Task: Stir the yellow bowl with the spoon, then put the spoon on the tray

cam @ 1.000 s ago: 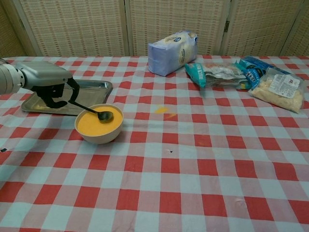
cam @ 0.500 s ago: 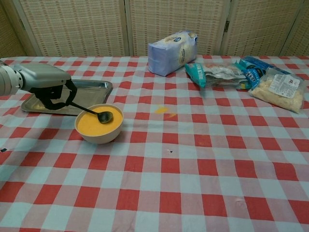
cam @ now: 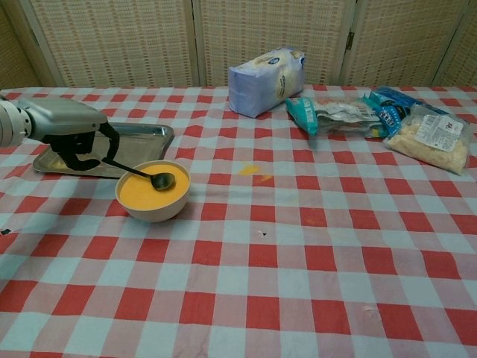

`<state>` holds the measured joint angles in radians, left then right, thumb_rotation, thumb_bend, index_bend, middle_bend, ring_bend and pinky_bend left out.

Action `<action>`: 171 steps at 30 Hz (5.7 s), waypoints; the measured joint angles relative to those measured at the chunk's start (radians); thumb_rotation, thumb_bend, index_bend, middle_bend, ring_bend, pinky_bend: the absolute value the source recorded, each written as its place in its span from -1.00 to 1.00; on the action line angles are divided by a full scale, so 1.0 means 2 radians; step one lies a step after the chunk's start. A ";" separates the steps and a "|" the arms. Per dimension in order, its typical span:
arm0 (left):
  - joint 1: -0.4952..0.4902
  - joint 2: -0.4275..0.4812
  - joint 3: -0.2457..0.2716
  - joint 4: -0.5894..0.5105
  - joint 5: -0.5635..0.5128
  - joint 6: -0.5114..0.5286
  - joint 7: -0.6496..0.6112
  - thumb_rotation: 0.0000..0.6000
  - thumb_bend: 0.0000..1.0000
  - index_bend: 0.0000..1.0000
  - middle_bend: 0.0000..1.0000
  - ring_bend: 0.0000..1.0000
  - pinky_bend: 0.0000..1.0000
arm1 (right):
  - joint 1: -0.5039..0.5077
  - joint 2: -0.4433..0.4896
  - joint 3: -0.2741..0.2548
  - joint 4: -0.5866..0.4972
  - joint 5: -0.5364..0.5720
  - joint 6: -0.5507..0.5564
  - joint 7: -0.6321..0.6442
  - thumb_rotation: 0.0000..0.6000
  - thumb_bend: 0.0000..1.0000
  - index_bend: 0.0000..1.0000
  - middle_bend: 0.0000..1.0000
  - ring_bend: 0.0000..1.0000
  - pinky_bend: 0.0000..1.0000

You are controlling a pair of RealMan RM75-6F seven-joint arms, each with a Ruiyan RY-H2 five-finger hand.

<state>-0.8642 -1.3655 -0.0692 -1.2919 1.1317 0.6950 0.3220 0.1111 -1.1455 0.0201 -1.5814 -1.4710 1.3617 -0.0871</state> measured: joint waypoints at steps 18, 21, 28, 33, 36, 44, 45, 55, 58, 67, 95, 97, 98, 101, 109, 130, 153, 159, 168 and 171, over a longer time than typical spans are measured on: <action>-0.014 0.005 -0.002 -0.027 -0.022 -0.006 0.019 1.00 -0.07 -0.07 1.00 1.00 1.00 | -0.001 0.002 -0.001 0.000 -0.002 0.002 0.003 1.00 -0.66 -1.00 -1.00 -1.00 -1.00; -0.016 0.004 -0.002 -0.027 -0.028 -0.006 0.022 1.00 -0.08 -0.04 1.00 1.00 1.00 | -0.001 0.002 -0.001 -0.001 -0.002 0.002 0.004 1.00 -0.66 -1.00 -1.00 -1.00 -1.00; -0.020 0.004 0.001 -0.026 -0.037 -0.010 0.028 1.00 -0.08 0.00 1.00 1.00 1.00 | -0.002 0.003 0.000 -0.001 -0.001 0.003 0.003 1.00 -0.66 -1.00 -1.00 -1.00 -1.00; -0.022 0.004 0.003 -0.024 -0.042 -0.012 0.029 1.00 -0.08 0.02 1.00 1.00 1.00 | -0.002 0.002 0.000 0.000 -0.001 0.003 0.002 1.00 -0.66 -1.00 -1.00 -1.00 -1.00; -0.022 0.004 0.004 -0.025 -0.043 -0.010 0.029 1.00 -0.08 0.02 1.00 1.00 1.00 | -0.001 0.002 0.000 0.000 0.000 0.002 0.002 1.00 -0.66 -1.00 -1.00 -1.00 -1.00; -0.022 0.007 0.006 -0.026 -0.043 -0.009 0.026 1.00 -0.08 0.03 1.00 1.00 1.00 | -0.001 0.002 0.000 0.000 0.000 0.002 0.002 1.00 -0.66 -1.00 -1.00 -1.00 -1.00; -0.022 0.008 0.007 -0.026 -0.043 -0.009 0.026 1.00 -0.08 0.03 1.00 1.00 1.00 | -0.001 0.002 0.000 0.000 0.000 0.002 0.002 1.00 -0.66 -1.00 -1.00 -1.00 -1.00; -0.020 0.009 0.011 -0.028 -0.041 -0.007 0.023 1.00 -0.08 0.09 1.00 1.00 1.00 | -0.001 0.001 0.000 0.000 0.000 0.002 0.001 1.00 -0.66 -1.00 -1.00 -1.00 -1.00; -0.020 0.011 0.010 -0.031 -0.040 -0.005 0.022 1.00 -0.07 0.10 1.00 1.00 1.00 | -0.001 0.001 0.000 0.001 0.000 0.002 0.001 1.00 -0.66 -1.00 -1.00 -1.00 -1.00; -0.016 0.014 0.012 -0.035 -0.037 0.001 0.020 1.00 -0.08 -0.18 1.00 1.00 1.00 | -0.002 0.002 -0.001 -0.001 -0.002 0.003 0.002 1.00 -0.66 -1.00 -1.00 -1.00 -1.00; 0.011 0.026 0.013 -0.062 -0.001 0.030 -0.004 1.00 -0.08 -0.20 1.00 1.00 1.00 | -0.005 0.008 -0.006 -0.008 -0.013 0.009 0.004 1.00 -0.66 -1.00 -1.00 -1.00 -1.00; 0.009 0.026 0.011 -0.061 -0.003 0.027 -0.004 1.00 -0.09 -0.19 1.00 1.00 1.00 | -0.005 0.008 -0.005 -0.007 -0.012 0.009 0.005 1.00 -0.66 -1.00 -1.00 -1.00 -1.00; 0.008 0.026 0.011 -0.061 -0.004 0.026 -0.003 1.00 -0.09 -0.17 1.00 1.00 1.00 | -0.005 0.008 -0.005 -0.007 -0.011 0.009 0.006 1.00 -0.66 -1.00 -1.00 -1.00 -1.00; 0.007 0.024 0.010 -0.058 -0.007 0.021 -0.004 1.00 -0.09 -0.11 1.00 1.00 1.00 | -0.005 0.008 -0.004 -0.006 -0.011 0.009 0.006 1.00 -0.66 -1.00 -1.00 -1.00 -1.00; 0.005 0.015 0.012 -0.042 -0.010 0.011 -0.005 1.00 -0.08 -0.05 1.00 1.00 1.00 | -0.004 0.007 -0.004 -0.005 -0.008 0.007 0.004 1.00 -0.66 -1.00 -1.00 -1.00 -1.00; 0.006 0.014 0.010 -0.035 0.000 0.010 -0.016 1.00 -0.09 0.09 1.00 1.00 1.00 | -0.003 0.005 -0.002 -0.004 -0.004 0.004 0.002 1.00 -0.66 -1.00 -1.00 -1.00 -1.00; 0.036 0.045 0.007 -0.079 0.043 0.072 -0.050 1.00 0.03 0.84 1.00 1.00 1.00 | -0.006 0.007 -0.005 -0.007 -0.012 0.011 0.004 1.00 -0.66 -1.00 -1.00 -1.00 -1.00; 0.066 0.041 0.002 -0.086 0.068 0.138 -0.081 1.00 0.14 0.89 1.00 1.00 1.00 | -0.007 0.009 -0.007 -0.010 -0.018 0.013 0.005 1.00 -0.66 -1.00 -1.00 -1.00 -1.00; 0.116 -0.057 0.003 0.003 0.121 0.287 -0.028 1.00 0.18 0.90 1.00 1.00 1.00 | -0.010 0.014 -0.011 -0.014 -0.027 0.019 0.011 1.00 -0.66 -1.00 -1.00 -1.00 -1.00; 0.126 -0.096 -0.002 0.051 0.136 0.325 -0.017 1.00 0.19 0.90 1.00 1.00 1.00 | -0.010 0.015 -0.010 -0.014 -0.027 0.020 0.012 1.00 -0.66 -1.00 -1.00 -1.00 -1.00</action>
<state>-0.6114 -1.5566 -0.0739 -1.1897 1.4036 1.3446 0.2871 0.0904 -1.1149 -0.0007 -1.6091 -1.5251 1.4025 -0.0621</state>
